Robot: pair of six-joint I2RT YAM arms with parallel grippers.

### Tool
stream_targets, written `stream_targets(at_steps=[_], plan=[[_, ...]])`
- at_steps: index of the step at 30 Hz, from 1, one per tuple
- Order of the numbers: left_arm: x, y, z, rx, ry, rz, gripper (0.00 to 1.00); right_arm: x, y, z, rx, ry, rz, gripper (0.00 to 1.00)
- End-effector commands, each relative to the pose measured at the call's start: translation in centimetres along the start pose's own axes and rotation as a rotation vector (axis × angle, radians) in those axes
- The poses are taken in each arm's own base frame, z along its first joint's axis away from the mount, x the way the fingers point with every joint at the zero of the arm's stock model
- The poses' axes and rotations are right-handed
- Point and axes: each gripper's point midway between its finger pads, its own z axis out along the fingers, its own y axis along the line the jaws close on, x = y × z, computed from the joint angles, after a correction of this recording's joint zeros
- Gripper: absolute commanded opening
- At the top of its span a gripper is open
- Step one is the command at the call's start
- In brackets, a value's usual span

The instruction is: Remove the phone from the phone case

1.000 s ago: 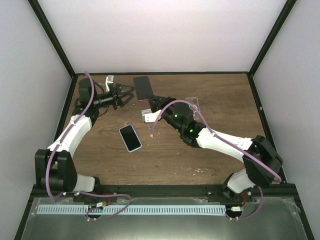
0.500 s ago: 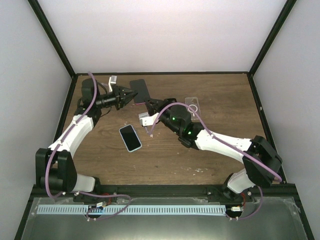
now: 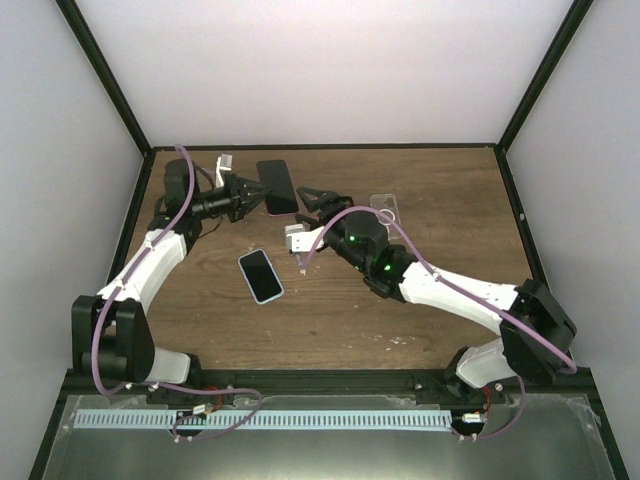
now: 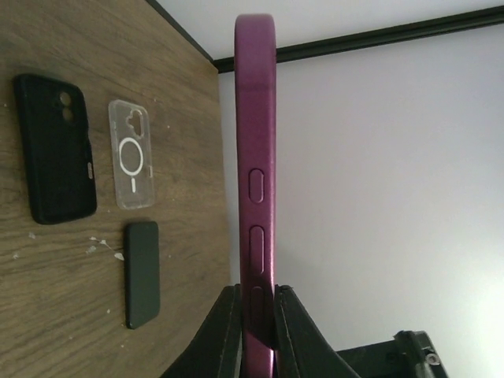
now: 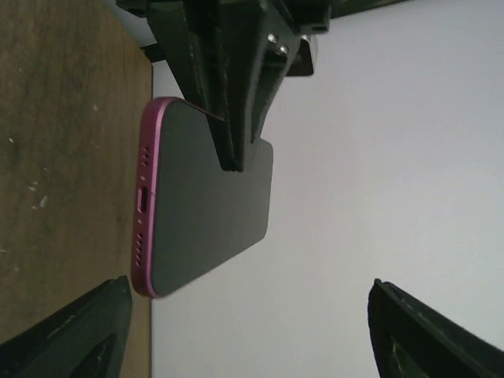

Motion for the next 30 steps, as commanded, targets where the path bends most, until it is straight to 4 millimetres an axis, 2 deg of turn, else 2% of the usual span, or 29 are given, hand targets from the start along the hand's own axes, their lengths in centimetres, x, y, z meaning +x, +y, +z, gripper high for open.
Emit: stream_targets(at_steps=[1,6,10,14,19,30], plan=[[-0.2,0.5,-0.1,-0.005,-0.023,0.134,0.00,1.7,0.7,-1.1,-0.074,0.048,0.101,0.84],[0.5,1.9,0.1,-0.008,-0.035,0.174,0.00,4.8,0.8,-1.9,-0.174,0.109,0.241,1.00],[2.4,4.4,0.8,-0.024,-0.011,0.171,0.00,6.7,-0.8,-2.9,-0.234,0.132,0.420,1.00],[5.2,6.6,2.2,-0.041,0.042,0.170,0.00,8.8,-1.2,-3.9,-0.235,0.194,0.490,1.00],[8.0,9.5,4.0,-0.044,0.100,0.144,0.00,9.8,-1.7,-4.3,-0.218,0.229,0.539,1.00],[11.2,12.2,8.8,-0.073,0.215,0.089,0.00,10.1,-1.4,-5.2,-0.227,0.254,0.629,1.00]])
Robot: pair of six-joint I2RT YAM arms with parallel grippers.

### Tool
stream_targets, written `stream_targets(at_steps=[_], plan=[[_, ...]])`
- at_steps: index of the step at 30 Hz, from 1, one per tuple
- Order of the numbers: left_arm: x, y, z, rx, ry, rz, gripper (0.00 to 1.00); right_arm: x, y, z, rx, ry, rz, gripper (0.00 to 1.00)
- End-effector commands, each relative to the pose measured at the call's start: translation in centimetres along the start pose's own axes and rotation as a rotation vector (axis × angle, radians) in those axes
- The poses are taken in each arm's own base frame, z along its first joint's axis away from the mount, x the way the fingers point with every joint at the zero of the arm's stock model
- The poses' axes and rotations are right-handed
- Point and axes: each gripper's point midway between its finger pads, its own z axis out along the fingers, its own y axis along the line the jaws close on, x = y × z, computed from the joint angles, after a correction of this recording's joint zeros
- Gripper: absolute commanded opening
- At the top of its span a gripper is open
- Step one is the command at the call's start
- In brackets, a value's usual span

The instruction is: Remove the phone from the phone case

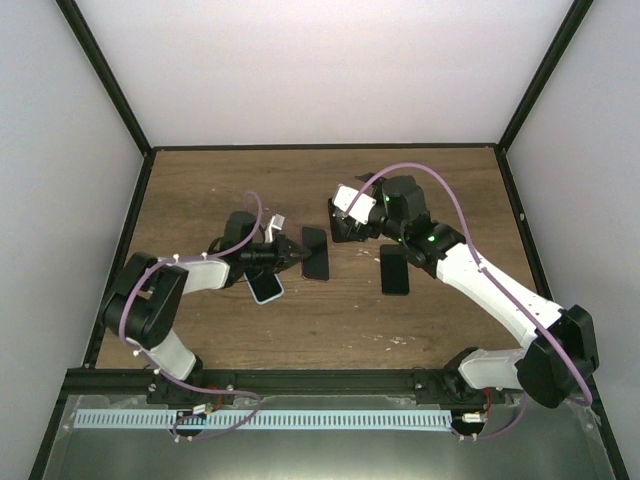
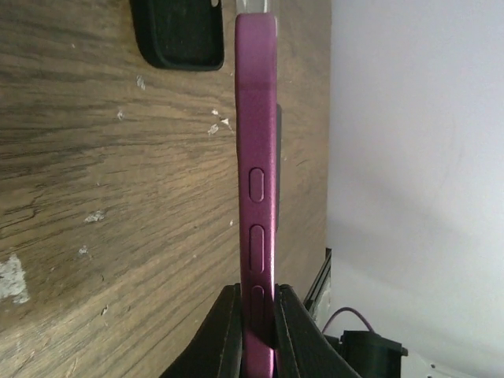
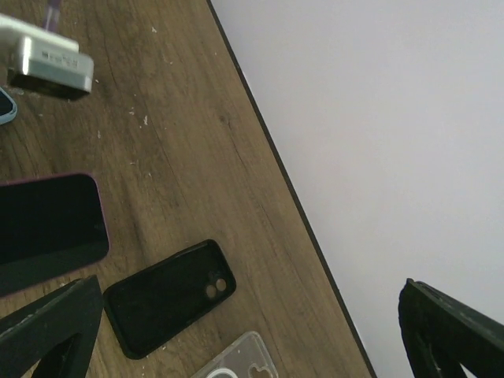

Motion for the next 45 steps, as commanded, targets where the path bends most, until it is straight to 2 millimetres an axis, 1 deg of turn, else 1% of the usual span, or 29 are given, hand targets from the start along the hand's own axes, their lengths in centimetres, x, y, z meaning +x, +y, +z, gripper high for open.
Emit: stream_targets(at_steps=[1,5,8,14,18,20,23,27,29,31,34,35,37,43,45], plan=[[-0.4,-2.1,1.9,0.063,-0.007,0.064,0.00,-1.1,-1.9,-1.5,0.039,-0.030,0.060,1.00],[0.7,-1.7,4.0,0.055,0.019,0.054,0.00,-0.6,-2.8,-1.7,0.059,-0.024,0.090,1.00],[0.8,-1.1,5.2,0.048,0.022,0.030,0.00,-0.2,-3.1,-1.9,0.069,-0.014,0.098,1.00],[1.7,0.5,7.8,0.014,0.039,-0.020,0.00,0.4,-3.0,-2.0,0.066,-0.001,0.109,1.00],[2.2,1.1,9.3,0.000,0.056,-0.036,0.00,0.7,-2.8,-1.9,0.059,0.005,0.113,1.00],[2.4,1.5,9.9,-0.013,0.063,-0.048,0.00,0.8,-2.7,-1.9,0.058,0.006,0.114,1.00],[2.6,2.7,10.6,-0.056,0.072,-0.080,0.02,0.9,-2.7,-2.0,0.056,0.005,0.118,1.00],[2.8,4.1,11.1,-0.112,0.076,-0.110,0.05,1.1,-2.3,-1.9,0.046,0.009,0.125,1.00],[3.0,4.9,11.1,-0.143,0.071,-0.131,0.09,1.2,-2.2,-2.0,0.044,0.010,0.123,1.00],[3.2,5.4,11.0,-0.168,0.073,-0.140,0.12,1.4,-2.2,-2.0,0.047,0.012,0.125,1.00],[3.6,5.3,11.1,-0.182,0.085,-0.134,0.16,1.5,-2.1,-2.0,0.047,0.014,0.128,1.00],[3.7,5.4,11.2,-0.190,0.091,-0.132,0.21,1.6,-2.0,-2.0,0.046,0.016,0.130,1.00],[3.9,5.3,11.5,-0.199,0.104,-0.121,0.34,1.5,-2.0,-2.0,0.045,0.013,0.131,1.00],[3.8,5.0,11.2,-0.227,0.094,-0.097,0.51,1.4,-2.0,-2.1,0.041,0.008,0.141,1.00],[4.0,5.3,10.9,-0.264,0.096,-0.097,0.56,1.3,-2.0,-2.1,0.039,0.006,0.143,1.00]])
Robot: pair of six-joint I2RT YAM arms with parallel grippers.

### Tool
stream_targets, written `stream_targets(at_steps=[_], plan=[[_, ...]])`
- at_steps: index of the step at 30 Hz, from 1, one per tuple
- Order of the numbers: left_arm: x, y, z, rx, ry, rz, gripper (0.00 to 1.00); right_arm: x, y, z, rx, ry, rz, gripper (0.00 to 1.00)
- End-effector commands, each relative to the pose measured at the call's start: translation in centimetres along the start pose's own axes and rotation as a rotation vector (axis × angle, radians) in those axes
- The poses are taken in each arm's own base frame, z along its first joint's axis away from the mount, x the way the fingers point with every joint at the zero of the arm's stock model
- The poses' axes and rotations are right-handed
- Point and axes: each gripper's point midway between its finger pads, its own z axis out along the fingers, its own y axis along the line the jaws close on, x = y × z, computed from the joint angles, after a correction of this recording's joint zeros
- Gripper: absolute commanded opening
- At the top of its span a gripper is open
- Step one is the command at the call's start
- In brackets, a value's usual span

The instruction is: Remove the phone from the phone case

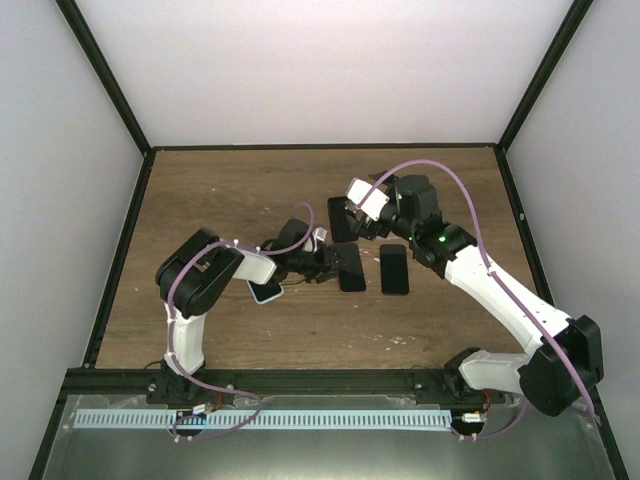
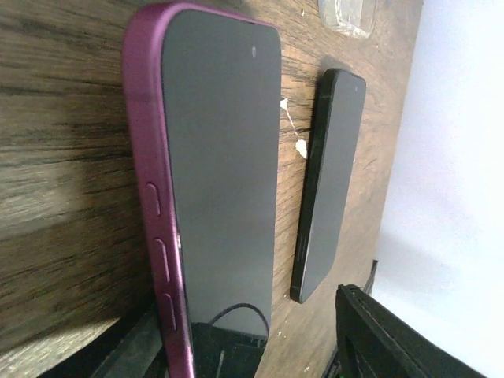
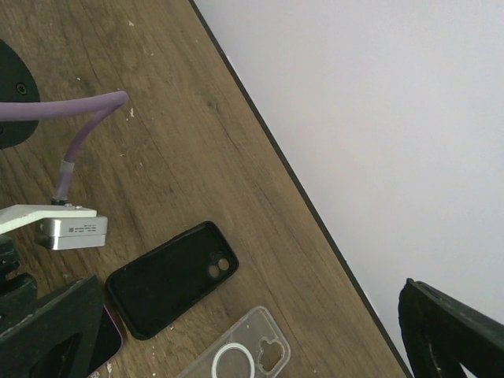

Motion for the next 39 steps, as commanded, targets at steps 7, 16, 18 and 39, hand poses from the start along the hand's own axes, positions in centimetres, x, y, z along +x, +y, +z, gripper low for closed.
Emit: stream_targets(at_steps=[7,16,18,39], plan=[[0.3,2.9,-1.2,-0.254,-0.019,0.023,0.78,-0.9,-0.8,-0.8,0.016,-0.032,0.027,1.00],[-0.7,1.2,-3.3,-0.306,-0.076,0.139,0.91,-1.2,-0.9,-0.9,0.010,-0.041,0.043,1.00],[-0.8,0.7,-3.7,-0.306,-0.084,0.166,0.93,-1.4,-0.9,-0.9,0.008,-0.047,0.047,1.00],[-1.1,6.0,-20.0,-0.746,-0.263,0.129,1.00,-2.4,-0.8,0.4,-0.026,-0.093,0.071,1.00]])
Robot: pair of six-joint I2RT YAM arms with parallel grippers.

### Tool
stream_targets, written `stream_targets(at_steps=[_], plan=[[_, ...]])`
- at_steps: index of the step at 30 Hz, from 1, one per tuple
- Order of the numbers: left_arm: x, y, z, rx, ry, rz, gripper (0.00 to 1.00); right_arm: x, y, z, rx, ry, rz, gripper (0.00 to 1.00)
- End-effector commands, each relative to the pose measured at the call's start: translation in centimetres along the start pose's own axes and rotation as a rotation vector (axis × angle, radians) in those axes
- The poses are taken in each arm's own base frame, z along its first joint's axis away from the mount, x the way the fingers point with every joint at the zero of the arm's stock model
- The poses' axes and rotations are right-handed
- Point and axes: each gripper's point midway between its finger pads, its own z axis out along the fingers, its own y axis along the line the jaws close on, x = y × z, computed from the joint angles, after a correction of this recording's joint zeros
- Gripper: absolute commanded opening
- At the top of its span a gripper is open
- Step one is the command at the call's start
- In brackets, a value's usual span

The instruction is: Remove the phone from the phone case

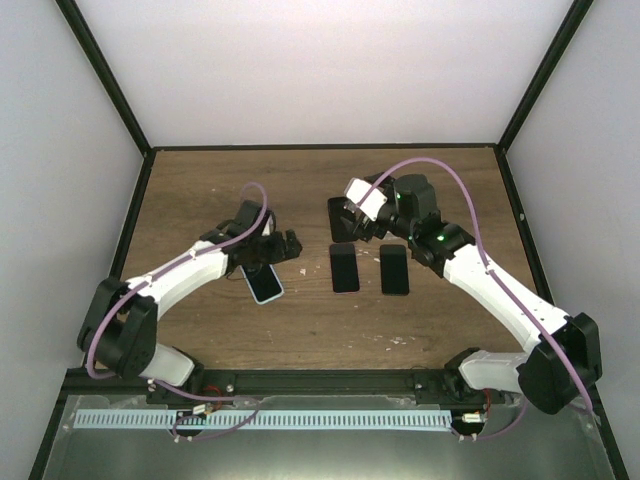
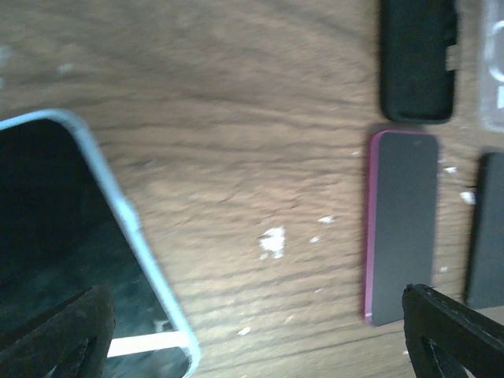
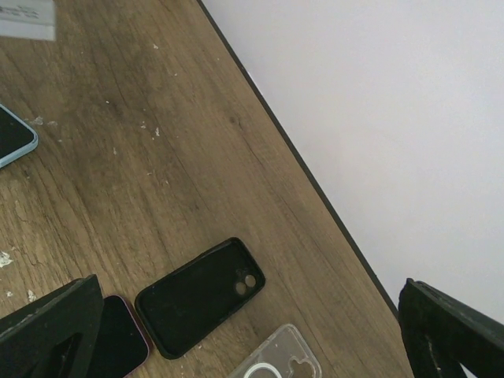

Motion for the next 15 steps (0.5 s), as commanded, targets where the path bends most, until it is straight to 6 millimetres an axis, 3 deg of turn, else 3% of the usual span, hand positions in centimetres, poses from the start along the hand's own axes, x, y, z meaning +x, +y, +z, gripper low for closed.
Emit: stream_targets(at_steps=[1,6,15], plan=[[2.3,6.1,-1.6,-0.235,0.061,-0.033,1.00,-1.9,-1.6,0.2,0.024,-0.058,0.011,1.00],[2.9,10.7,-1.8,-0.370,0.082,-0.103,1.00,-2.0,-1.8,0.4,0.029,-0.064,0.012,1.00],[2.3,10.4,0.2,-0.343,0.101,-0.102,1.00,-1.5,-2.0,0.1,0.038,-0.050,0.029,1.00]])
